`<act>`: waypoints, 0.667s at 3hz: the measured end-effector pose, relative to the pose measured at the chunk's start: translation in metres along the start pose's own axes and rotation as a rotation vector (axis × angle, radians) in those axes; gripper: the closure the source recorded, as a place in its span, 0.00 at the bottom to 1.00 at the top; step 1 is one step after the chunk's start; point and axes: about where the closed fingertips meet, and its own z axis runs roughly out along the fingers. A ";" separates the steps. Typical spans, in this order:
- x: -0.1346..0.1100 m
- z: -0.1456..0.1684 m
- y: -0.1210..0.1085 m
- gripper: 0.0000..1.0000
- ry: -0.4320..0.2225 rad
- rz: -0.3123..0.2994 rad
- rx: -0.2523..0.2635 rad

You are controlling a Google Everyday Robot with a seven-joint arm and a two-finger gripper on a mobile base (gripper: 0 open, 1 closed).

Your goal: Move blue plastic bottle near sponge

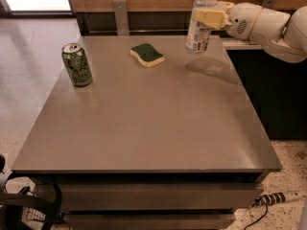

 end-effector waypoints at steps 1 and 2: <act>0.005 0.030 0.006 1.00 0.000 -0.014 0.020; 0.021 0.056 0.017 1.00 0.047 -0.033 0.055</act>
Offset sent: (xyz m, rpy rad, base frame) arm 0.0246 0.0849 -0.0369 -0.1233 0.0192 -0.1129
